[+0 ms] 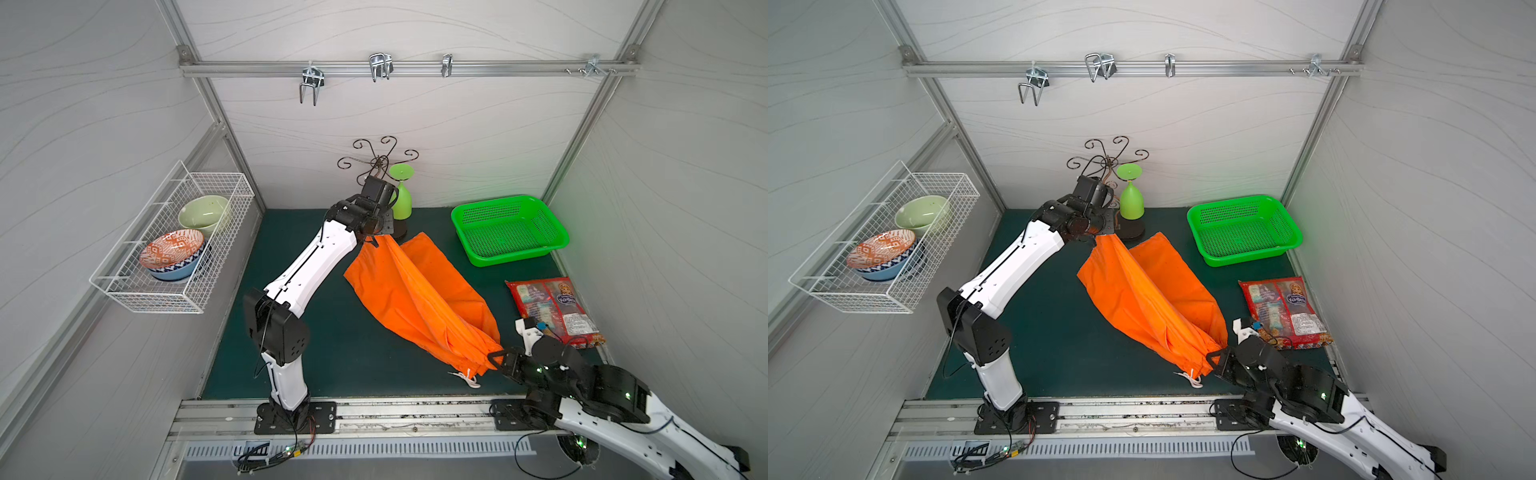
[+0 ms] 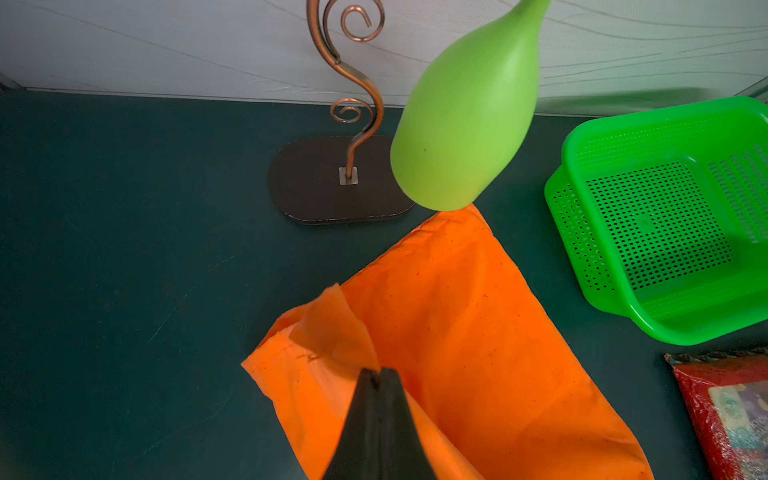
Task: Roll up the shorts
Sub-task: Fold the shorts at the center of the board.
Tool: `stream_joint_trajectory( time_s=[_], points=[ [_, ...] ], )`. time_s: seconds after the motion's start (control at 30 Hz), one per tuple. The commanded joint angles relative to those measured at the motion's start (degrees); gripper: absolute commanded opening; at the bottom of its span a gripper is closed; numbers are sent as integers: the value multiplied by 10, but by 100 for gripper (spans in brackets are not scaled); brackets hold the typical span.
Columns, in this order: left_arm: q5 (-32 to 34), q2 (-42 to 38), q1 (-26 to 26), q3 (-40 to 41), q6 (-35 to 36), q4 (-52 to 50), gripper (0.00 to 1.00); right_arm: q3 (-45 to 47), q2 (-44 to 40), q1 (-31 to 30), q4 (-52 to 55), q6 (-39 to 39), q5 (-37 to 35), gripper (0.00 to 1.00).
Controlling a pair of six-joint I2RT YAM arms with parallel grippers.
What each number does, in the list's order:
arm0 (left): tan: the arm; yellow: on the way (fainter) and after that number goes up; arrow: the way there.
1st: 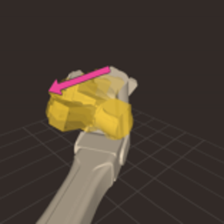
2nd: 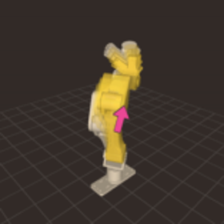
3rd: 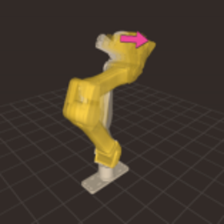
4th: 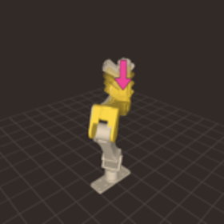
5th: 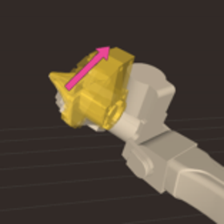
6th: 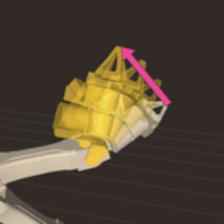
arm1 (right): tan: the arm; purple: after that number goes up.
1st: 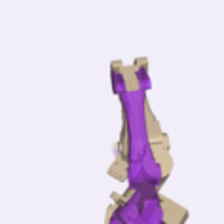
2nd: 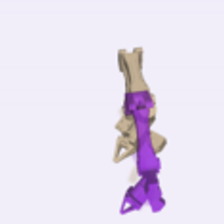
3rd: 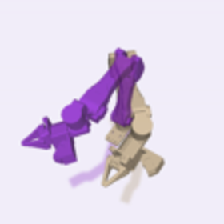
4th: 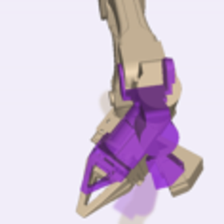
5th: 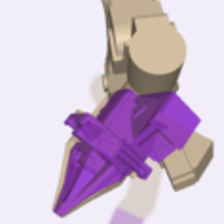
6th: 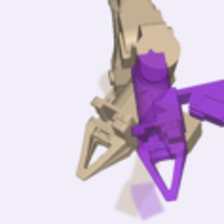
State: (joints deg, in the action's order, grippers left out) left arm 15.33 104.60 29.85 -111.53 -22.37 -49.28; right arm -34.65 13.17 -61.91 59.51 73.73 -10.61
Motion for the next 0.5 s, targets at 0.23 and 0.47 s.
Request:
stream_joint_trajectory(
  time_s=[0.23,0.47],
  points=[
    [85,39,-6,-80,24,92,0,12,8,-2,144,45,-28,0],
    [87,69,7,-128,22,83,0,-6,-14,-2,197,92,-74,0]
  ],
)
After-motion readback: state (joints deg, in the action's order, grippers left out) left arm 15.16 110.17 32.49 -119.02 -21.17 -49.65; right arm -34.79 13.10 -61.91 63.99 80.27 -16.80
